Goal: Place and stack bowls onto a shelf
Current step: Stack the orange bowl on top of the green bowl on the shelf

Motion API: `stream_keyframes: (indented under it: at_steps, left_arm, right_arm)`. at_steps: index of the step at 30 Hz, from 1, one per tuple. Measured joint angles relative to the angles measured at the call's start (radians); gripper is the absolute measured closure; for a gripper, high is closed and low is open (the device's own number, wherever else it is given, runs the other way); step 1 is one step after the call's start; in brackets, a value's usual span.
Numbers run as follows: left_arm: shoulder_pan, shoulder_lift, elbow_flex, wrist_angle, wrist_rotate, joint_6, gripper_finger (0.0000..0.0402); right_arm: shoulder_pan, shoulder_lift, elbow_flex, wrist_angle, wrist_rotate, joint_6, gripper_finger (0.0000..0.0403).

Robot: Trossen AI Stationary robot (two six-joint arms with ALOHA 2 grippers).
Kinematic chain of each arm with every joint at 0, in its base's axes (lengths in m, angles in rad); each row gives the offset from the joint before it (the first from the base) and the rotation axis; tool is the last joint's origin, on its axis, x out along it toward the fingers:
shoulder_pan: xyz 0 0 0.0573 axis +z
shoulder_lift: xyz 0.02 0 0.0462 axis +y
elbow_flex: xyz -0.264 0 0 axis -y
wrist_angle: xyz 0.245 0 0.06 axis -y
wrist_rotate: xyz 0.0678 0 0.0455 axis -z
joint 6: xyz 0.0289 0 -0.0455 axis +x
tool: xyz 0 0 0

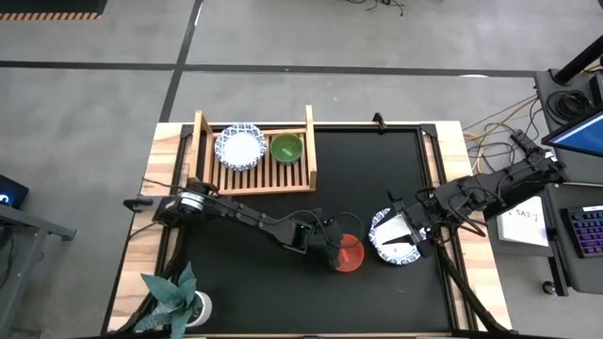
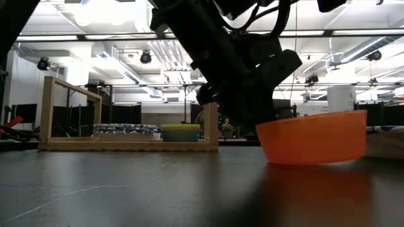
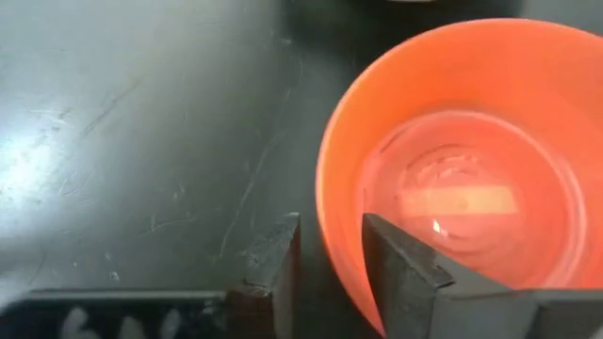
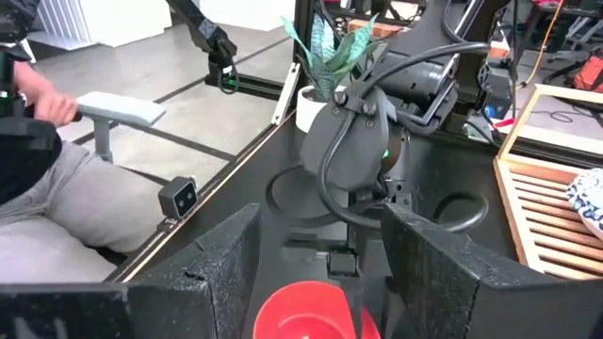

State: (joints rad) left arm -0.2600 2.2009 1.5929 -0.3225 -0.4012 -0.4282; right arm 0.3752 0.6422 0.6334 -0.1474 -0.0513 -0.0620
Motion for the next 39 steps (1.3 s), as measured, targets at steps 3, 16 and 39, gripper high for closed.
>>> stream_keyframes:
  at_steps: [3,16,39]
  left_arm:
    - [0.000,0.000,0.000,0.000,0.020,0.000,0.0342]
    - [0.000,-0.077,0.000,-0.097,0.026,0.002,0.0401]
    - [0.338,-0.716,-0.103,-0.508,-0.114,0.424,0.0402]
  right_arm:
    - [0.000,0.000,0.000,0.000,0.000,0.000,0.0193]
    - [0.000,0.000,0.000,0.000,0.000,0.001,0.0193]
    - [0.000,0.002,0.000,0.005,0.000,0.011,0.0193]
